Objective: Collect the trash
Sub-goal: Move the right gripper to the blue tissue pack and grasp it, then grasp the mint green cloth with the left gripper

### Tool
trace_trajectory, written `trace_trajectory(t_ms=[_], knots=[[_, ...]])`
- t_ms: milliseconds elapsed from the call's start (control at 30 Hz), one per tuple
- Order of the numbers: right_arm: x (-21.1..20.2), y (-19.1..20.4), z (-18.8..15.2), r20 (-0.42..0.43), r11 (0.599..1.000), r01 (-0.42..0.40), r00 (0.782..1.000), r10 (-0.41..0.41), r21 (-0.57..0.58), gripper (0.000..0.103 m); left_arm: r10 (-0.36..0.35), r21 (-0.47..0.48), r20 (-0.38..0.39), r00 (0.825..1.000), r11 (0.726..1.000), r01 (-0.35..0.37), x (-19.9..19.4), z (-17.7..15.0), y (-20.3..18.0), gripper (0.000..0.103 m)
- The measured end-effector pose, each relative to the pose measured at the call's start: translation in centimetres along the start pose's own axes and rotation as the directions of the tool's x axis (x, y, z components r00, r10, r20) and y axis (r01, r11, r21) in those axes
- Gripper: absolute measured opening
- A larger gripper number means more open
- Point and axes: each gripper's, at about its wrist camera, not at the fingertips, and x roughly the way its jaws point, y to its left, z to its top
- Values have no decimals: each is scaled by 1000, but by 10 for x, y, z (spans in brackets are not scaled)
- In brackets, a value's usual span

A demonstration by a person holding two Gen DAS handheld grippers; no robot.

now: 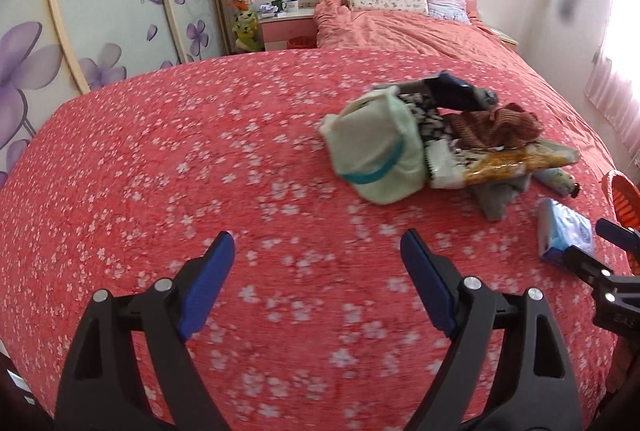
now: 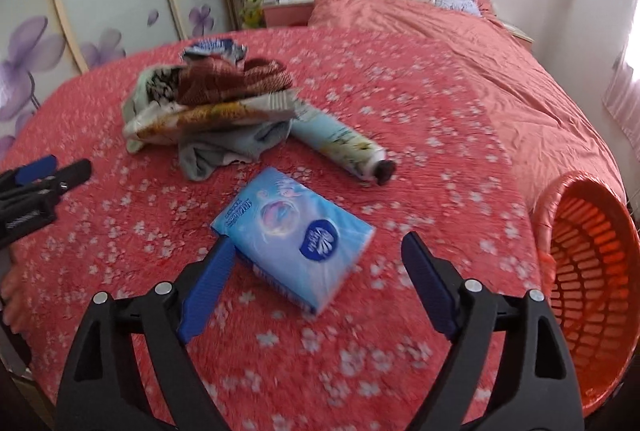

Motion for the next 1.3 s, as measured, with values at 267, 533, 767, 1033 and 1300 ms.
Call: trace_trajectory(t_ms=[267, 533, 767, 1033, 1300], knots=[[10, 9, 6, -22, 999, -2, 1000, 2, -35, 74, -2, -28, -10, 1000, 1000, 2, 9, 6, 17, 83], [-5, 4, -13, -10, 1000, 23, 1000, -23, 4, 68, -75, -108, 7, 997, 991, 76, 21, 43, 14, 83], [-3, 7, -13, -1, 1000, 27, 1000, -27, 2, 68, -106, -102, 7, 994, 989, 106, 37, 72, -12, 72], [-3, 7, -14, -1, 1000, 29, 1000, -29, 4, 68, -215, -77, -30, 976, 974, 212, 45, 61, -16, 4], [-4, 5, -17, -1, 999, 38, 999, -38, 17, 68, -230, -72, -34, 973, 971, 227, 11, 29, 18, 4]])
